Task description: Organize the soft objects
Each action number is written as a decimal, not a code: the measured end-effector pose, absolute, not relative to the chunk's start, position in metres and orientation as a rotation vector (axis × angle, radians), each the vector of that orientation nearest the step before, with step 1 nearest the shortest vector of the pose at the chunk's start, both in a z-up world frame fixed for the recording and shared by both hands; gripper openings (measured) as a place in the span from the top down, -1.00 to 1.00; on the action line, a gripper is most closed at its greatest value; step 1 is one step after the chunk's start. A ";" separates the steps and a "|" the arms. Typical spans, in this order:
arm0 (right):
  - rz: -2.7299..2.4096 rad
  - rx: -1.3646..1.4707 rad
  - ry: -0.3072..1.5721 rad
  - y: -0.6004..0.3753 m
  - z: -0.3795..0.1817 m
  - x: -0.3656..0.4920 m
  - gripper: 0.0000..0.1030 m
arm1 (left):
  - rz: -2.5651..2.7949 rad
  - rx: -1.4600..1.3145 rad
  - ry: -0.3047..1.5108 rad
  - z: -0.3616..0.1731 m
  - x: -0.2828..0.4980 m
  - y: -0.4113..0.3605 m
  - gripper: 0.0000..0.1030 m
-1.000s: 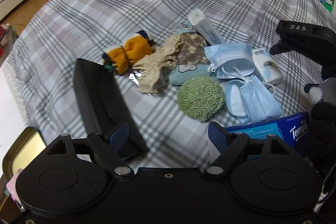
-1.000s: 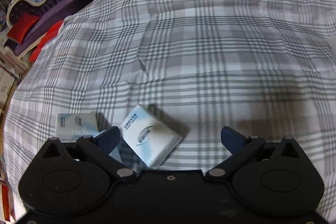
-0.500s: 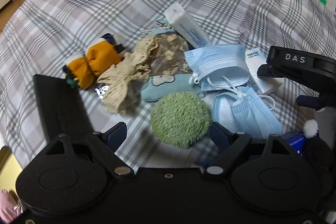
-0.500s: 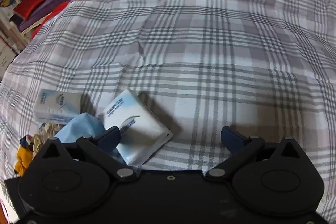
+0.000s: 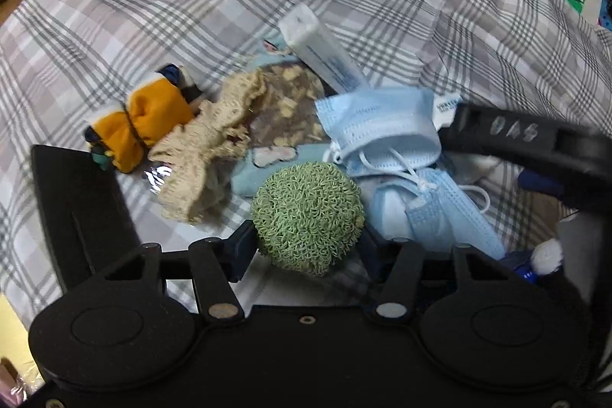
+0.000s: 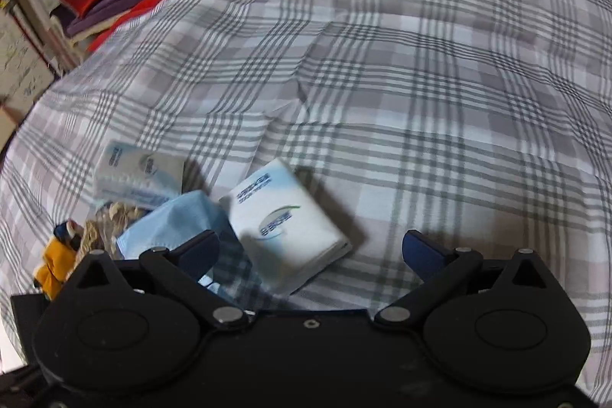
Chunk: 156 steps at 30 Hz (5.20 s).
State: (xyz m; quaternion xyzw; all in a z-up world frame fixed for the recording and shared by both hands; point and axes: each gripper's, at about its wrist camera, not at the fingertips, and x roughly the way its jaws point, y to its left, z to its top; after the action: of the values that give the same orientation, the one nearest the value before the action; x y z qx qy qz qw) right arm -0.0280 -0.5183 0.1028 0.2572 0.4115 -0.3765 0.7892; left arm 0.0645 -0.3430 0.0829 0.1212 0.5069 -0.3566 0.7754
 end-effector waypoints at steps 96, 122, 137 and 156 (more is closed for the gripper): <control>-0.803 0.379 1.100 -0.538 0.113 -0.030 -0.29 | -0.473 -0.080 1.175 0.055 0.053 -0.050 -0.11; -0.360 0.279 1.091 -0.315 0.187 -0.143 -0.30 | -0.312 -0.147 1.171 0.050 0.058 0.014 -0.11; 0.001 0.188 1.217 -0.161 0.120 -0.045 -0.30 | -0.277 -0.120 1.122 0.048 0.131 0.009 -0.14; 0.120 0.162 1.261 -0.118 0.082 0.002 -0.54 | -0.278 -0.105 1.138 0.050 0.132 0.018 -0.42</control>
State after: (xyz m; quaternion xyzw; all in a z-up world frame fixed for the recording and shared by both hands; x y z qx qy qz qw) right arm 0.0015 -0.1182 0.0821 0.0758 0.5885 0.0562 0.8029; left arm 0.1316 0.0178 0.0502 -0.0497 0.5368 -0.1311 0.8320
